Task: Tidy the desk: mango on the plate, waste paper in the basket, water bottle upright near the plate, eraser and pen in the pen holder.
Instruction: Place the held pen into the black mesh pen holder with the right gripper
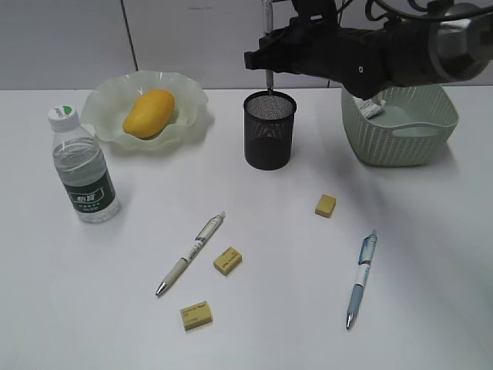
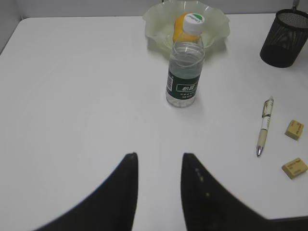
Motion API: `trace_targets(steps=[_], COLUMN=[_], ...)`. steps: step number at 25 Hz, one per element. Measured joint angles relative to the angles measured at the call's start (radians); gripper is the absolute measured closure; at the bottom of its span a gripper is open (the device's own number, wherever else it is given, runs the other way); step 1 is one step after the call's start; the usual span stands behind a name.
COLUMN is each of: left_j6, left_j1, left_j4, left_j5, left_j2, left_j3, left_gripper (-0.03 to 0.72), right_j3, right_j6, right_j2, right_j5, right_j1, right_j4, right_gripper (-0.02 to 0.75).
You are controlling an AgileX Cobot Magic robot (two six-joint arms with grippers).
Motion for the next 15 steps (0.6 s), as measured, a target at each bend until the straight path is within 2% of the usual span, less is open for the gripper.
trace_targets(steps=[8,15], left_j6=[0.0,0.0], left_j1=[0.0,0.0], left_j4=[0.0,0.0], left_j5=[0.0,0.0], left_j2=[0.0,0.0], left_j3=[0.0,0.0], left_gripper=[0.45,0.45], right_j3=[0.131,0.141], right_j6=[0.052,0.055], right_j2=[0.003,0.006], right_j5=[-0.192,-0.229], right_j1=[0.0,0.0], right_j4=[-0.016,-0.017], right_gripper=[0.624,0.624])
